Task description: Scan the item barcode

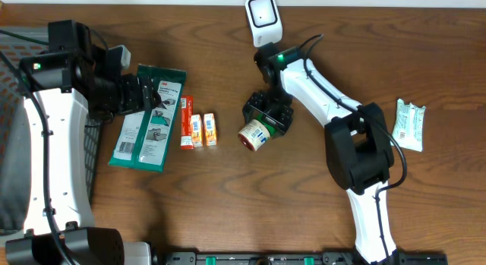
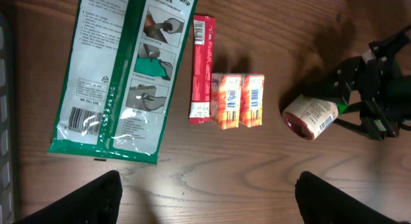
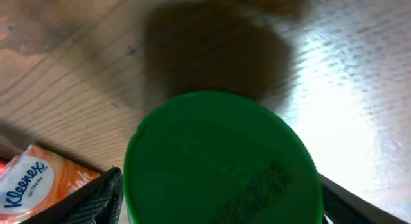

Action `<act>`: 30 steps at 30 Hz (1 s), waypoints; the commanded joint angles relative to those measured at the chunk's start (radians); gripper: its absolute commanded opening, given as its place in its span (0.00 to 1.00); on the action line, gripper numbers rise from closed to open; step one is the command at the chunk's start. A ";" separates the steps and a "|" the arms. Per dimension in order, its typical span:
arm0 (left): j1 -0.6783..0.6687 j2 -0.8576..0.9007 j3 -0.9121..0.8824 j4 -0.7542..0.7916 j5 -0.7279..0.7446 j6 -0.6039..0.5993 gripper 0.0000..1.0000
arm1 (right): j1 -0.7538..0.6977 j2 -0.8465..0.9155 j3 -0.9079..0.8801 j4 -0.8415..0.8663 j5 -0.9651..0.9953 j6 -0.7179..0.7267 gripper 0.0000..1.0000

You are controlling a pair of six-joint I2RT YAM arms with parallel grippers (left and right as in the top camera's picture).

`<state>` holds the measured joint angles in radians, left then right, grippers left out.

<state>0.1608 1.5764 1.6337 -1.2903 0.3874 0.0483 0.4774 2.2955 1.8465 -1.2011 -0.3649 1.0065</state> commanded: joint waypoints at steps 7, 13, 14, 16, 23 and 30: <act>0.000 -0.014 -0.003 -0.003 0.005 -0.005 0.87 | 0.007 -0.008 0.004 0.085 0.027 -0.219 0.70; 0.000 -0.014 -0.003 -0.003 0.005 -0.005 0.87 | 0.008 -0.008 0.005 0.110 0.027 -0.380 0.73; 0.000 -0.014 -0.003 -0.003 0.005 -0.005 0.87 | 0.008 -0.008 0.004 0.111 0.027 -0.388 0.74; 0.000 -0.014 -0.003 -0.003 0.005 -0.005 0.87 | 0.008 -0.008 0.004 0.113 0.028 -0.407 0.78; 0.000 -0.014 -0.003 -0.003 0.005 -0.005 0.87 | 0.009 -0.008 0.004 0.113 0.023 -0.352 0.74; 0.000 -0.014 -0.003 -0.003 0.005 -0.005 0.87 | 0.008 -0.008 0.004 0.116 0.024 -0.363 0.52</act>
<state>0.1608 1.5764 1.6337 -1.2903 0.3874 0.0483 0.4778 2.2955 1.8465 -1.0866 -0.3428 0.6525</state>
